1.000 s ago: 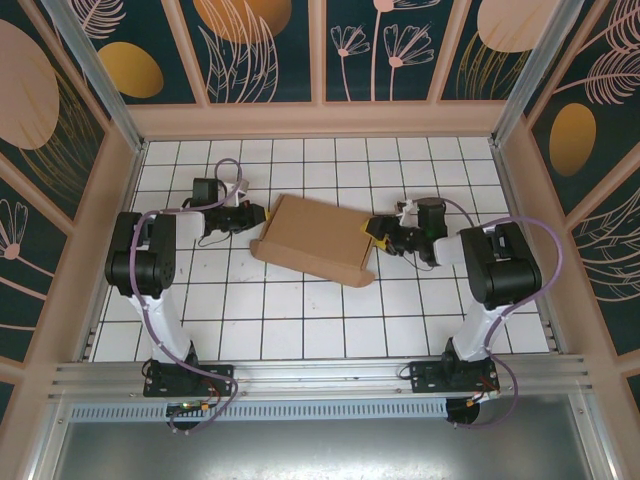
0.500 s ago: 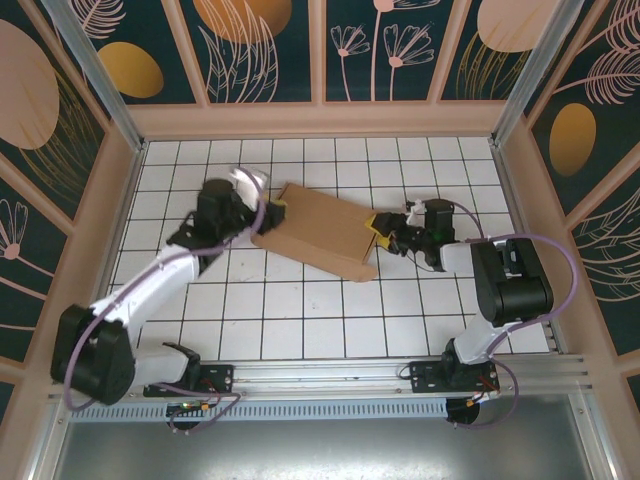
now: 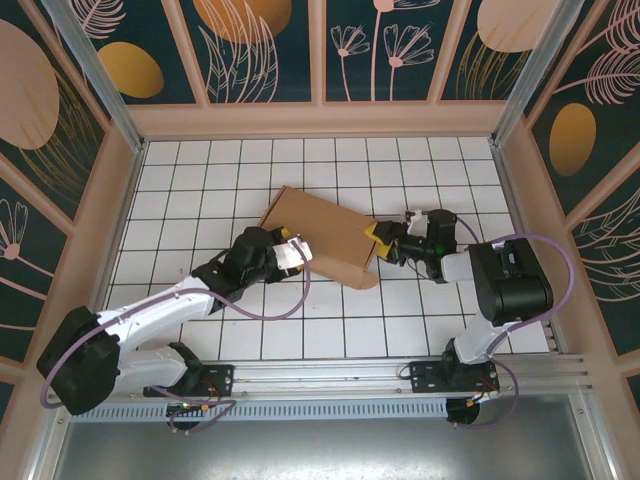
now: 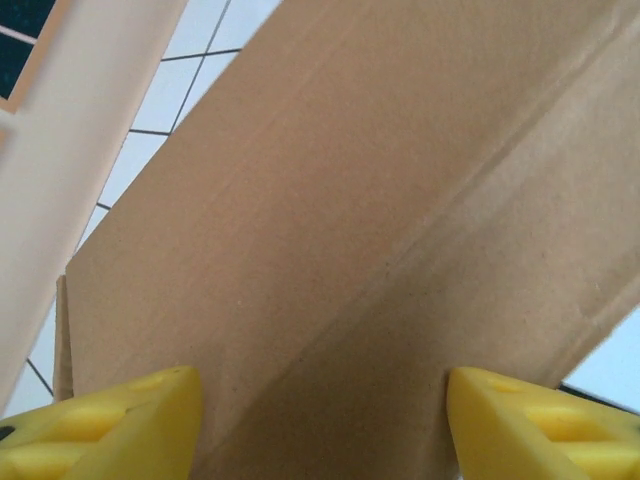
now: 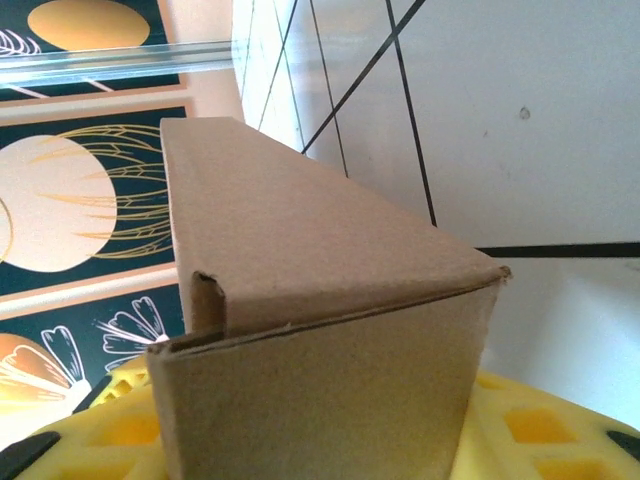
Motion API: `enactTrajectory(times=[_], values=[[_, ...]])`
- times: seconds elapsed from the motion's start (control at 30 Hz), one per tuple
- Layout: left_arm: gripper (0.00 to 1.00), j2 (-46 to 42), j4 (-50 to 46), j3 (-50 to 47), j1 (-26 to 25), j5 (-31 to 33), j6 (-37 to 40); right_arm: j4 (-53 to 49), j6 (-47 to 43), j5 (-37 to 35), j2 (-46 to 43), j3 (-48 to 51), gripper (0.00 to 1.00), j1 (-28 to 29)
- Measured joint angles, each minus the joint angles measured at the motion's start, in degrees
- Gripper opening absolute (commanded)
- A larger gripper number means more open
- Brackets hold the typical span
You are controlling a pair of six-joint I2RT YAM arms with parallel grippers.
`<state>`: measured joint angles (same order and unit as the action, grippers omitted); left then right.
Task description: Fold the paper box
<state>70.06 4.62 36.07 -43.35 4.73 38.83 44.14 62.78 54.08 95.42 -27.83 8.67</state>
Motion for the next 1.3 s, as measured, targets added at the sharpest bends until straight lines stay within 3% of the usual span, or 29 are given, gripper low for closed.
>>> enactTrajectory(times=[0.17, 0.57, 0.83, 1.1, 1.2, 1.3], values=[[0.67, 3.5, 2.4, 0.0, -1.5, 4.3, 7.3, 4.2, 3.4, 0.1, 0.0, 1.9, 0.38, 0.3], [0.72, 2.6, 13.1, -4.8, -4.3, 10.1, 28.3, 14.3, 12.5, 0.4, 0.5, 4.5, 0.36, 1.9], [0.9, 2.6, 15.5, -4.9, -4.6, 11.4, 35.3, 20.2, 17.8, 1.4, 1.5, 5.2, 0.38, 2.7], [0.65, 2.6, 18.8, -4.9, -6.3, 13.6, 39.1, 24.4, 20.3, 2.6, 1.5, 7.0, 0.46, 4.4], [0.51, 2.3, 18.2, -4.7, -6.9, 14.0, 40.7, 24.7, 20.7, 2.9, 1.5, 7.9, 0.56, 4.5], [0.47, 1.3, 16.7, -4.6, -7.2, 14.2, 41.8, 24.7, 21.1, 3.2, 1.2, 8.2, 0.63, 4.6]])
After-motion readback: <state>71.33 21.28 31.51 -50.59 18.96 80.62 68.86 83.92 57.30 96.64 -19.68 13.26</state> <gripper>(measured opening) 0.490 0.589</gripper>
